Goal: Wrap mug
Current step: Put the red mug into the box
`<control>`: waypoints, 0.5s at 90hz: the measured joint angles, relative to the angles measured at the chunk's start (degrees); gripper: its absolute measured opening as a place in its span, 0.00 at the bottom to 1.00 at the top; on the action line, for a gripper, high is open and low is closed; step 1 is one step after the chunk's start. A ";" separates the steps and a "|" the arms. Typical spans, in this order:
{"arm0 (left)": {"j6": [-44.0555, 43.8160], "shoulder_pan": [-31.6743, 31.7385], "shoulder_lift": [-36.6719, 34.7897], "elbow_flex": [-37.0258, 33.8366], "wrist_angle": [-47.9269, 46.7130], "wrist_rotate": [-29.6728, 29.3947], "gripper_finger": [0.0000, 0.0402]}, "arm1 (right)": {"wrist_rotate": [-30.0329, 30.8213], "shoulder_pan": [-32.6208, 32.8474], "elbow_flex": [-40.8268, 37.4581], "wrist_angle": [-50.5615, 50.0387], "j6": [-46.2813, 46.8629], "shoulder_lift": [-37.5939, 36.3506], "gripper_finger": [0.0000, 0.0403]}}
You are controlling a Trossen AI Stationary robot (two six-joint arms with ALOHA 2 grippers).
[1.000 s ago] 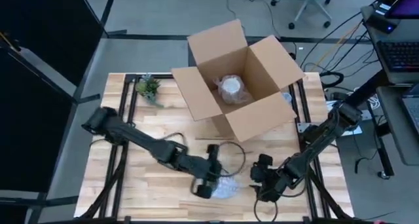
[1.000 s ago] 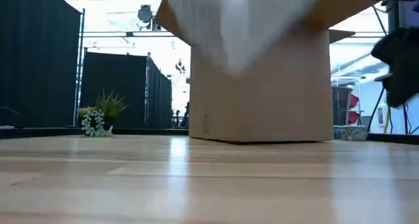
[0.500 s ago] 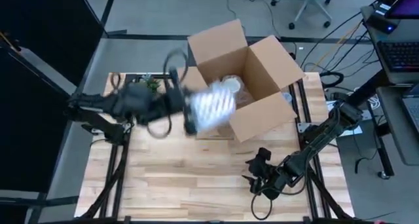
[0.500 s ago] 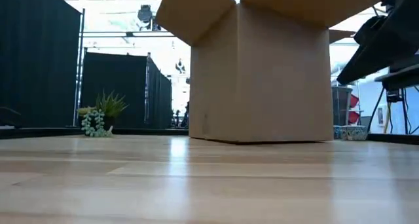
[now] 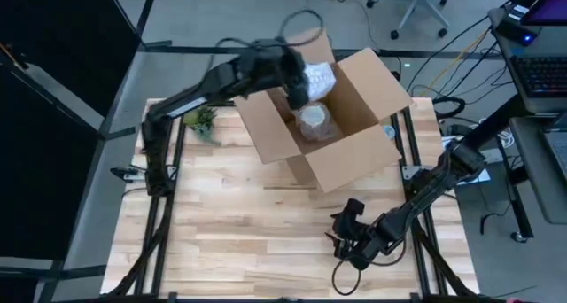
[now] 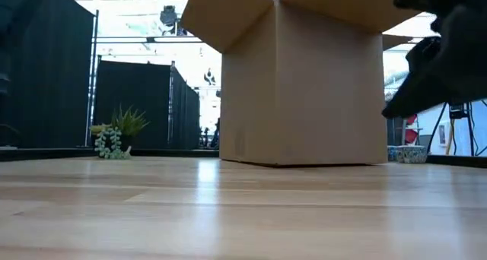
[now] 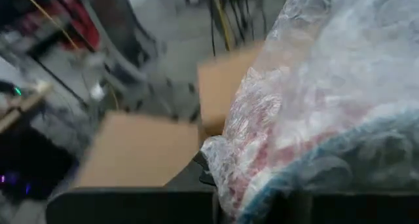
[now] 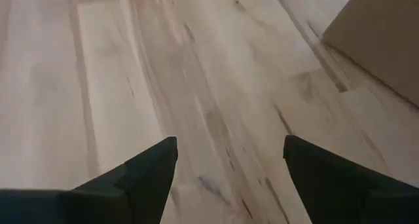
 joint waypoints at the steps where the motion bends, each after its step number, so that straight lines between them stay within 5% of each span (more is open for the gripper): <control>1: 0.23 0.02 0.52 0.28 -0.50 0.06 0.01 | -0.05 -0.03 0.00 0.00 0.01 0.15 0.66; 15: 1.40 0.35 6.47 1.20 -6.00 1.84 0.01 | -1.46 -0.18 0.00 -0.41 0.17 1.09 0.66; 25: 2.92 0.60 9.98 1.20 -11.14 9.09 0.01 | -1.55 -0.17 0.00 -0.47 0.19 1.09 0.66; 45: 3.01 0.11 14.81 1.20 -16.61 8.24 0.01 | -1.56 -0.15 0.00 -0.42 0.19 1.07 0.66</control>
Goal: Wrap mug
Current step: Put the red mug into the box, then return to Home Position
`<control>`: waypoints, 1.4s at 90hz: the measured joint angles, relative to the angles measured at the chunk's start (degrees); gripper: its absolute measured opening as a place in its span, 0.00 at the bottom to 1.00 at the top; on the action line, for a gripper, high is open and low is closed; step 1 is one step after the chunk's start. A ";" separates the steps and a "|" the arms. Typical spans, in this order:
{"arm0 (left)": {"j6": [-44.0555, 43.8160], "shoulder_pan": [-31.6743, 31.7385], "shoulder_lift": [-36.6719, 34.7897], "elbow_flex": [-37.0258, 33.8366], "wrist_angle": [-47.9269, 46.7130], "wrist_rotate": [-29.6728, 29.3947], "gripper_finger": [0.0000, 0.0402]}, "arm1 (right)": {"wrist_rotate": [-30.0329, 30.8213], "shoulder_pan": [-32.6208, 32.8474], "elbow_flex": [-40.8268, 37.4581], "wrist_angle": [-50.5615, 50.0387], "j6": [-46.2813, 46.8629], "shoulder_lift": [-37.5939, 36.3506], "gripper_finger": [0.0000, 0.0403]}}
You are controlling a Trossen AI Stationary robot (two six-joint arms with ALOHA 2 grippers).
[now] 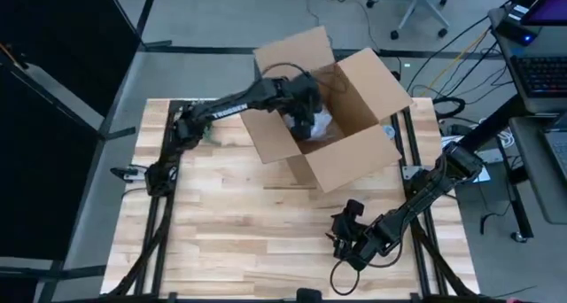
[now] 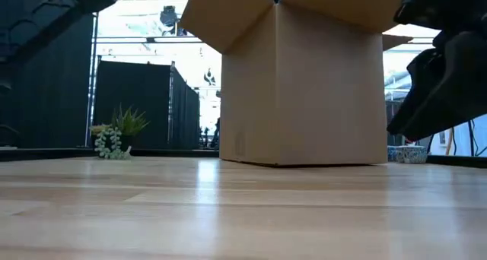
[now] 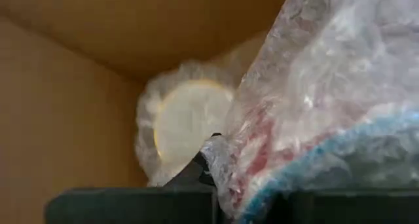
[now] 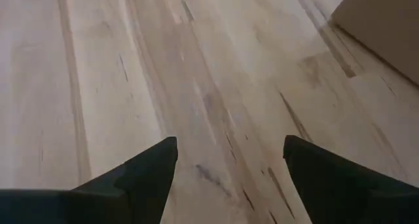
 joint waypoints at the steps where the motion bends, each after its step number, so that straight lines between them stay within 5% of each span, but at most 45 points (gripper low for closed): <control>1: -0.02 0.01 0.17 0.00 -0.11 0.01 0.02 | -0.01 0.00 0.00 0.00 0.00 0.00 0.66; 21: -2.92 -0.01 0.49 0.11 0.40 -0.09 0.13 | 0.00 0.00 0.00 -0.02 0.00 -0.02 0.66; 51: -2.27 1.06 -0.21 2.44 -4.92 -1.53 0.54 | 0.00 0.00 0.00 -0.06 0.00 -0.02 0.66; 68: -2.00 0.75 -8.96 4.86 -5.82 -4.22 0.65 | -0.01 0.00 0.00 -0.31 -0.15 -0.07 0.66; 100: -6.15 -0.85 -25.48 4.84 -14.55 -2.05 0.64 | -2.62 0.00 0.00 -0.66 -0.52 -0.41 0.66; 126: -12.49 -8.46 -31.71 4.44 -26.45 0.14 0.38 | -2.44 0.15 0.00 -0.50 -0.96 -3.02 0.66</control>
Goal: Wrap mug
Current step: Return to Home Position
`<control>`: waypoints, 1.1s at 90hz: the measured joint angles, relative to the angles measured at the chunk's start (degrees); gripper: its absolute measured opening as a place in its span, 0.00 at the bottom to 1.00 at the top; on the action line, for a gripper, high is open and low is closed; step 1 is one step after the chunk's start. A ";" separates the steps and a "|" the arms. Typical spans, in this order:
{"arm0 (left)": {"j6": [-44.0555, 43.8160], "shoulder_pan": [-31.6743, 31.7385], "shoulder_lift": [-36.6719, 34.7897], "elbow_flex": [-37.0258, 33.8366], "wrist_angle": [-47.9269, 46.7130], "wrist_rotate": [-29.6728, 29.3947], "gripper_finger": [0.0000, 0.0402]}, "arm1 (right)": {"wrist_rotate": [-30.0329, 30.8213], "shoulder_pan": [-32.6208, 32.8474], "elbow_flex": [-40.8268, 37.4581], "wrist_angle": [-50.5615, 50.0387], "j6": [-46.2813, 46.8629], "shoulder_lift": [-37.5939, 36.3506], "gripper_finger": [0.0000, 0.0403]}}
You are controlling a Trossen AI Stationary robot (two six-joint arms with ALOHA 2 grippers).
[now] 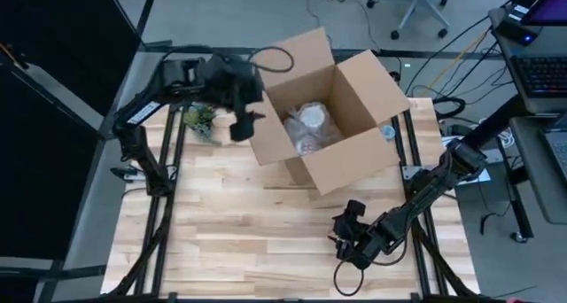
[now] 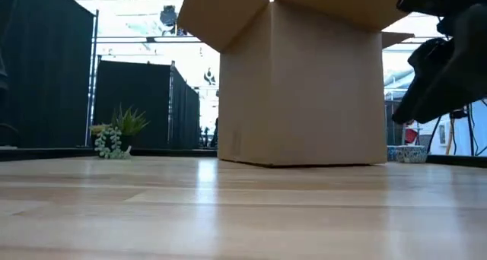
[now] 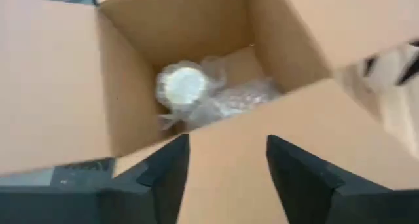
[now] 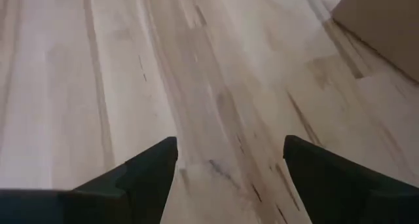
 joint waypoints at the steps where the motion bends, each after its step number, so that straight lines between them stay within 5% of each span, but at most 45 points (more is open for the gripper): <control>1: -0.20 -0.36 -0.26 0.00 -0.03 -0.09 0.37 | 0.00 0.00 0.00 0.00 0.00 0.00 0.66; 14: -3.77 -5.61 -4.95 -2.64 -0.91 -1.70 0.17 | -0.02 0.54 0.00 0.76 -0.21 0.00 0.64; 27: -7.86 -11.32 -13.03 -16.00 6.04 -4.21 0.02 | 0.00 1.43 0.00 1.75 -0.33 -0.04 0.59; 72: -22.68 -23.15 -45.53 -85.36 57.99 -6.75 0.00 | 0.24 1.88 0.00 2.53 -1.11 -0.07 0.23; 86: -28.44 -23.78 -48.60 -99.22 63.74 -10.94 0.00 | 1.06 1.88 -1.89 9.65 -2.36 -0.09 0.08; 99: -36.29 -23.67 -48.27 -104.55 63.87 -12.65 0.00 | -0.41 0.95 -5.27 17.61 -8.51 -0.14 0.01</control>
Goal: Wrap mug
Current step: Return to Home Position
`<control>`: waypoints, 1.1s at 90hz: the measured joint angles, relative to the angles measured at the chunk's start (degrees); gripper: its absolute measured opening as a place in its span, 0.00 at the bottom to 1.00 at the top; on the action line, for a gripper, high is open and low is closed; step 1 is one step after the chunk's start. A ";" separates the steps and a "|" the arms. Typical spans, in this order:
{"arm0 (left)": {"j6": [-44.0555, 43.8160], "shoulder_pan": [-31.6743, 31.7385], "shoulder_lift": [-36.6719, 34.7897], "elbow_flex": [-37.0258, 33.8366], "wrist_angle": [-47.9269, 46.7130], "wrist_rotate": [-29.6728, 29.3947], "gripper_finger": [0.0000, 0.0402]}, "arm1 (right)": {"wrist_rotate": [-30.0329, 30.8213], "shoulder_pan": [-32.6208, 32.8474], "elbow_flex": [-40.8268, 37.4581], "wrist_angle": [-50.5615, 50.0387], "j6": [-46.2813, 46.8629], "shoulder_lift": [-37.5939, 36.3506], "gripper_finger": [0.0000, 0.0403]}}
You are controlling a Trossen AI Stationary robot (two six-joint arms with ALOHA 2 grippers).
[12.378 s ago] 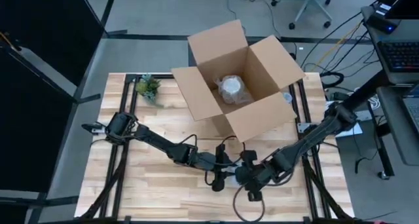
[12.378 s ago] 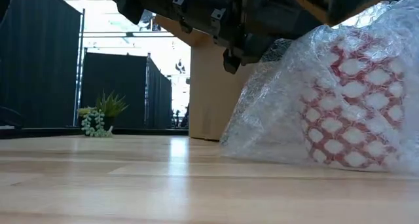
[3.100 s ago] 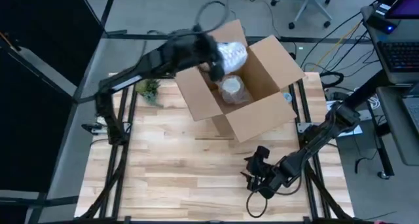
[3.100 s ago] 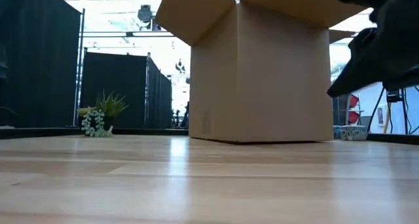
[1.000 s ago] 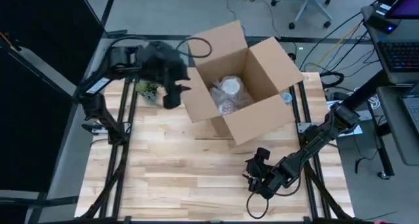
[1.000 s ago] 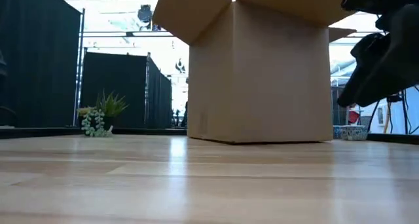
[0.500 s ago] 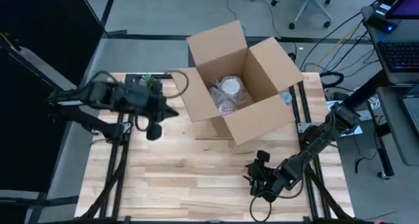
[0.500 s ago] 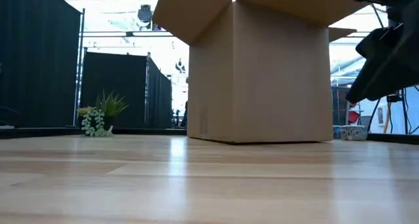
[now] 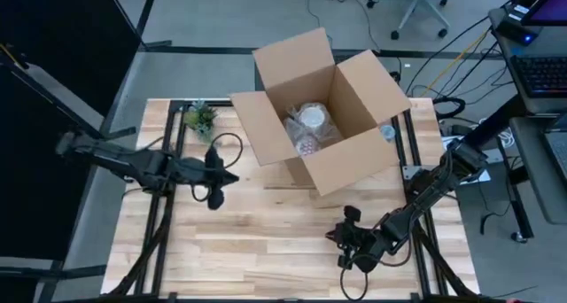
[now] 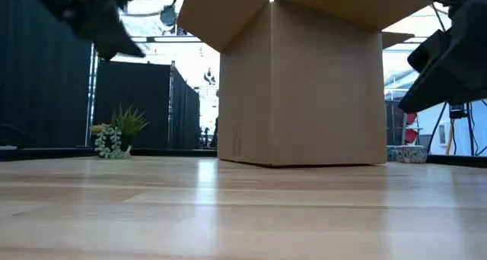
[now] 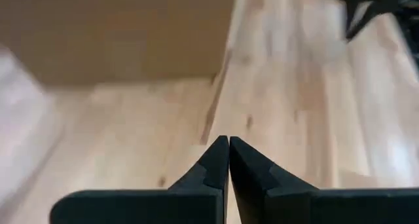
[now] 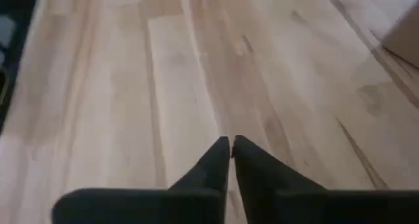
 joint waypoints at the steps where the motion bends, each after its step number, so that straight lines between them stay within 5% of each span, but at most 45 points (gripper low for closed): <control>1: -0.58 0.00 0.09 -0.20 -0.06 0.00 0.00 | -0.33 -0.24 -0.19 0.04 -0.41 -0.06 0.01; 17: -4.18 0.00 1.27 -1.28 0.19 -0.06 0.00 | -7.60 -6.33 -5.98 6.24 -8.91 -4.19 0.00; 40: 4.28 0.00 1.50 -1.28 10.56 -1.68 0.00 | -18.73 -15.45 -26.54 33.33 -20.22 -21.46 0.00; 49: 7.76 0.00 1.48 -1.38 13.85 1.01 0.00 | -19.02 -16.53 -35.91 48.00 -21.83 -28.97 0.00; 64: 9.28 0.00 1.50 -6.01 22.57 2.45 0.00 | -17.77 -17.65 -44.76 56.04 -18.06 -38.86 0.00; 77: 10.42 0.02 1.50 -12.00 32.64 5.25 0.00 | -20.22 -18.41 -44.68 52.05 -28.97 -45.19 0.00; 99: 10.31 0.82 1.50 -15.43 36.49 6.64 0.00 | -25.58 -24.16 -44.63 39.08 -30.87 -56.56 0.00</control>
